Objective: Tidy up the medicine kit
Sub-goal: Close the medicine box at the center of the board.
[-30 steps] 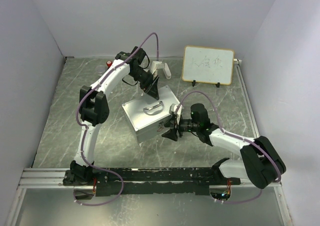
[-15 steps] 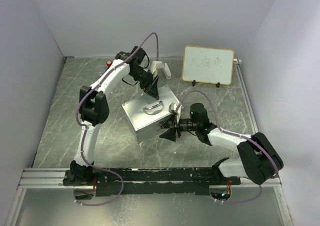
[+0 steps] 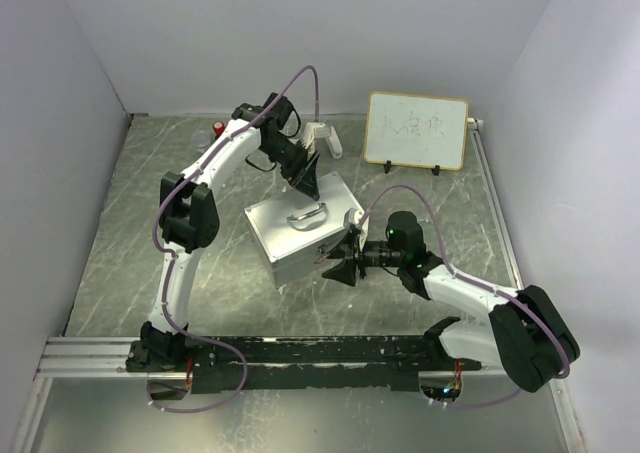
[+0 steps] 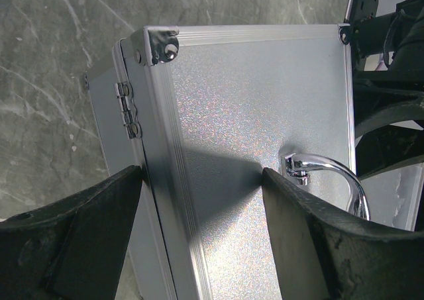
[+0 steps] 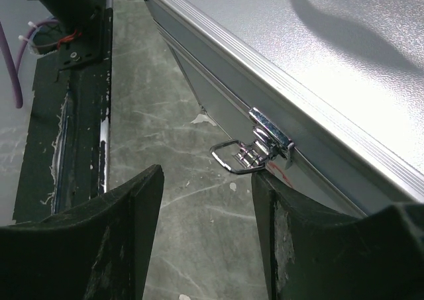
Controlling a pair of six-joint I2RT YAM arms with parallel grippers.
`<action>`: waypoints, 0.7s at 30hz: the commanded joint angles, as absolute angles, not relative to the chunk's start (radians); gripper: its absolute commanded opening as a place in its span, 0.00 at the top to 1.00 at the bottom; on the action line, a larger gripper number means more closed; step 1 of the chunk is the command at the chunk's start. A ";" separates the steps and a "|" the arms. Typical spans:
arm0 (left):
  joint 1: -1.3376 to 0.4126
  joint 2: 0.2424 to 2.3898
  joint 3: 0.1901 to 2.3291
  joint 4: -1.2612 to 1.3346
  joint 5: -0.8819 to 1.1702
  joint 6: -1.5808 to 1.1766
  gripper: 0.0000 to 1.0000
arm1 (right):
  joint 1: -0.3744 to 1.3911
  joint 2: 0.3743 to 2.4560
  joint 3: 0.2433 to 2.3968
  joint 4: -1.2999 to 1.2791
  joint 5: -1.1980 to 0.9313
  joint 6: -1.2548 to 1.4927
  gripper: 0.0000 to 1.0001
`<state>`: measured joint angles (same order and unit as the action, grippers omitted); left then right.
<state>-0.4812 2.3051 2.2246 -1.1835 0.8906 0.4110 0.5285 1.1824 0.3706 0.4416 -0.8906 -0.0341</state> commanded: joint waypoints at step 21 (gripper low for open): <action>-0.515 2.347 2.218 -1.177 0.843 0.423 0.18 | 0.535 1.148 0.427 0.381 -0.887 -0.024 0.45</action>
